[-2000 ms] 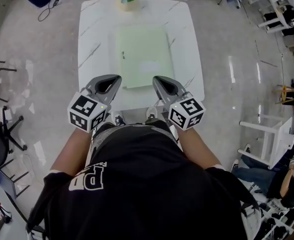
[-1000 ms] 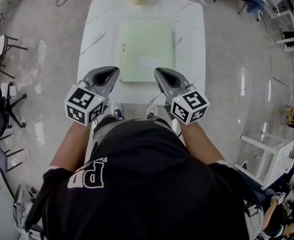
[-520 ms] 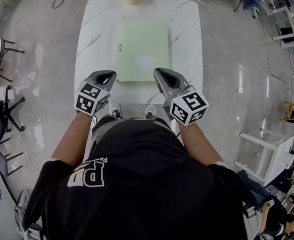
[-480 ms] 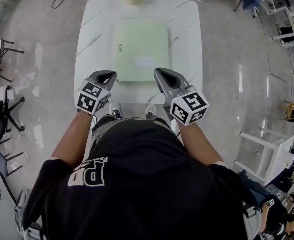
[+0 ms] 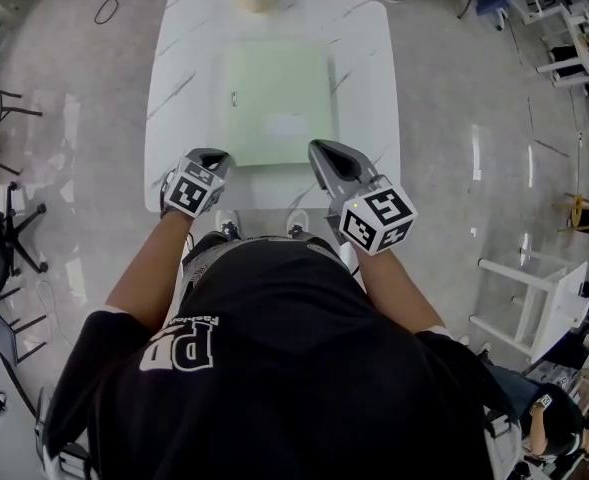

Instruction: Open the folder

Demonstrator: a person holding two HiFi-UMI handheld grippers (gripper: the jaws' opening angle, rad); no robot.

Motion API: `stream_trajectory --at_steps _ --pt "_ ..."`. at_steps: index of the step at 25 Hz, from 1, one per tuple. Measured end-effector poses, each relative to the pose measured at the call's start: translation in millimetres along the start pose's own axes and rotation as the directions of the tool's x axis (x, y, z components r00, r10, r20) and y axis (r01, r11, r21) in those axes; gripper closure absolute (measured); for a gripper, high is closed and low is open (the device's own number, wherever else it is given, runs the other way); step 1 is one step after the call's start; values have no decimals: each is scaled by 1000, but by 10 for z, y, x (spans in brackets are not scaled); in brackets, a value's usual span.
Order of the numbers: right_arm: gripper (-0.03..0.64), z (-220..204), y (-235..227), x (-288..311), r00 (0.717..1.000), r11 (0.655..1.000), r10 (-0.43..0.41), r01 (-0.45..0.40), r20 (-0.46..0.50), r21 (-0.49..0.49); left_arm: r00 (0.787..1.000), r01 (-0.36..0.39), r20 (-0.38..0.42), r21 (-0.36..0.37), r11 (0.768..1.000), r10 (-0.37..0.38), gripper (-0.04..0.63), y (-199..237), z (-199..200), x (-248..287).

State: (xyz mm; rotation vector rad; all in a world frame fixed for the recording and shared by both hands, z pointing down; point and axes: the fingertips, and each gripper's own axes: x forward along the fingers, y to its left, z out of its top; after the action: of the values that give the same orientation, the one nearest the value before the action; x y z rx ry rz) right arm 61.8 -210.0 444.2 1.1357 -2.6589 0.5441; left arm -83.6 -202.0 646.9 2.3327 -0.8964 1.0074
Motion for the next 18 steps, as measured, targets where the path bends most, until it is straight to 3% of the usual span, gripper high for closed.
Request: stream_trajectory --at_steps 8,18 --pt "617 -41 -24 3 1000 1000 -12 12 -5 12 1000 -4 14 77 997 3 541 -20 74 4" --pt "615 -91 -16 -7 1000 1000 -8 8 -14 -11 998 51 29 -1 999 -51 541 3 -11 4"
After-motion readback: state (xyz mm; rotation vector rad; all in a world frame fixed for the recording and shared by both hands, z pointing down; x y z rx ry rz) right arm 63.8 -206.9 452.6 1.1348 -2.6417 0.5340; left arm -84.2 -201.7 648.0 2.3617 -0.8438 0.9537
